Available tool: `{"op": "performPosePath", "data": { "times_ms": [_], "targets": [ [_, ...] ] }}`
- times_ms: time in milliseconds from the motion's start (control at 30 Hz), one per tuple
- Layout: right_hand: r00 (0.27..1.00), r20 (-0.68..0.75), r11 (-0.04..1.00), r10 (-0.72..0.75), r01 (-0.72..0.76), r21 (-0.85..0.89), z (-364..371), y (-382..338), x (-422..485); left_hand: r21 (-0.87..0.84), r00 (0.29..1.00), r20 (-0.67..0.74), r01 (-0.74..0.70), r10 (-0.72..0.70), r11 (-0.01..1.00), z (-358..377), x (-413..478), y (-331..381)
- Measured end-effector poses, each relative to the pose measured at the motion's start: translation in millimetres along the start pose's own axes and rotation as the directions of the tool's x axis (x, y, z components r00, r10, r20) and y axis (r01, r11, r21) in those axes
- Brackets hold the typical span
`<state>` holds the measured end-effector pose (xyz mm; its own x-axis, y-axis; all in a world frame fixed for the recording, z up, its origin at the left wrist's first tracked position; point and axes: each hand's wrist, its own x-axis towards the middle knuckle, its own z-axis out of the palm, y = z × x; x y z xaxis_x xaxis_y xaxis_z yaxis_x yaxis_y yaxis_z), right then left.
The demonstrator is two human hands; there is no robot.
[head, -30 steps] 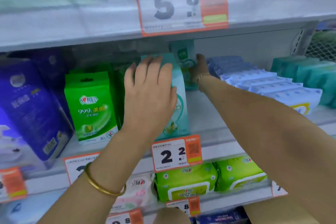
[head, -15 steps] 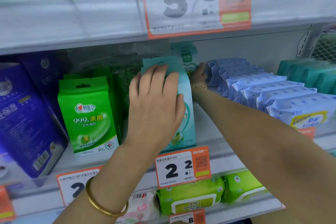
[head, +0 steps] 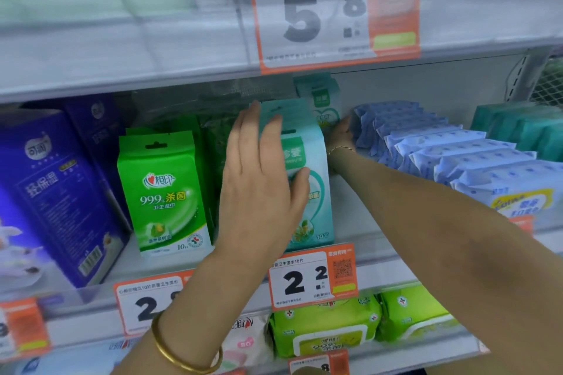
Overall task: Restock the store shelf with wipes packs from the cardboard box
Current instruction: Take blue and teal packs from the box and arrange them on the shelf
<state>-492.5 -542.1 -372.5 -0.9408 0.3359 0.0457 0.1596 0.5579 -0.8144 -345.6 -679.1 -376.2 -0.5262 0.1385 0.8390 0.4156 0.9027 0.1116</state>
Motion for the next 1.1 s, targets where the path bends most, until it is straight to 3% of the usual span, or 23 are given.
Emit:
{"op": "performPosePath", "data": {
  "times_ms": [67, 133, 200, 300, 333, 400, 467, 533, 633, 767, 867, 967, 1100],
  "targets": [
    [1.0, -0.007, 1.0, -0.001, 0.001, 0.022, -4, 1, -2, -0.171, 0.988, 0.057, 0.153, -0.145, 0.973, -2, -6, 1],
    [1.0, -0.016, 0.993, 0.017, -0.015, 0.119, -12, 3, -11, -0.397, 0.945, 0.171, 0.325, -0.279, 0.858, -4, -12, 5],
    [1.0, -0.019, 0.951, -0.013, 0.018, 0.31, -24, 4, -30, -0.619, 0.833, 0.324, 0.545, -0.448, 0.566, -6, -16, 9],
    [0.998, 0.037, 0.811, -0.045, 0.014, 0.585, -27, 20, -72, -0.625, 0.522, 0.63, 0.78, -0.575, 0.024, 10, -17, -3],
    [0.994, 0.104, 0.766, -0.04, -0.037, 0.642, -25, 23, -90, -0.598, 0.453, 0.701, 0.794, -0.552, -0.109, 18, -16, -9],
    [0.957, 0.286, 0.709, -0.051, -0.167, 0.685, -12, 24, -111, -0.548, 0.388, 0.778, 0.804, -0.494, -0.231, 22, -11, -10],
    [0.937, 0.341, 0.687, -0.073, -0.2, 0.699, 2, 20, -116, -0.56, 0.408, 0.778, 0.795, -0.479, -0.233, 14, -2, 3],
    [0.954, 0.283, 0.661, -0.095, -0.152, 0.735, 11, 18, -116, -0.591, 0.43, 0.754, 0.774, -0.496, -0.228, 15, -1, 9],
    [0.968, 0.24, 0.644, -0.071, -0.139, 0.752, 9, 18, -117, -0.613, 0.416, 0.721, 0.756, -0.555, -0.23, 24, -3, 1],
    [0.955, 0.294, 0.645, -0.036, -0.203, 0.737, -8, 7, -111, -0.591, 0.386, 0.707, 0.782, -0.593, -0.196, 7, 17, 1],
    [0.938, 0.316, 0.627, -0.14, -0.163, 0.762, -17, -2, -112, -0.58, 0.412, 0.72, 0.799, -0.559, -0.157, 6, 28, 0],
    [0.907, 0.361, 0.613, -0.217, -0.161, 0.774, -12, 8, -111, -0.6, 0.412, 0.711, 0.778, -0.57, -0.187, 5, 20, 4],
    [0.94, 0.292, 0.644, -0.178, -0.113, 0.756, -2, 13, -111, -0.658, 0.415, 0.631, 0.734, -0.655, -0.168, 14, 14, 6]
  ]
}}
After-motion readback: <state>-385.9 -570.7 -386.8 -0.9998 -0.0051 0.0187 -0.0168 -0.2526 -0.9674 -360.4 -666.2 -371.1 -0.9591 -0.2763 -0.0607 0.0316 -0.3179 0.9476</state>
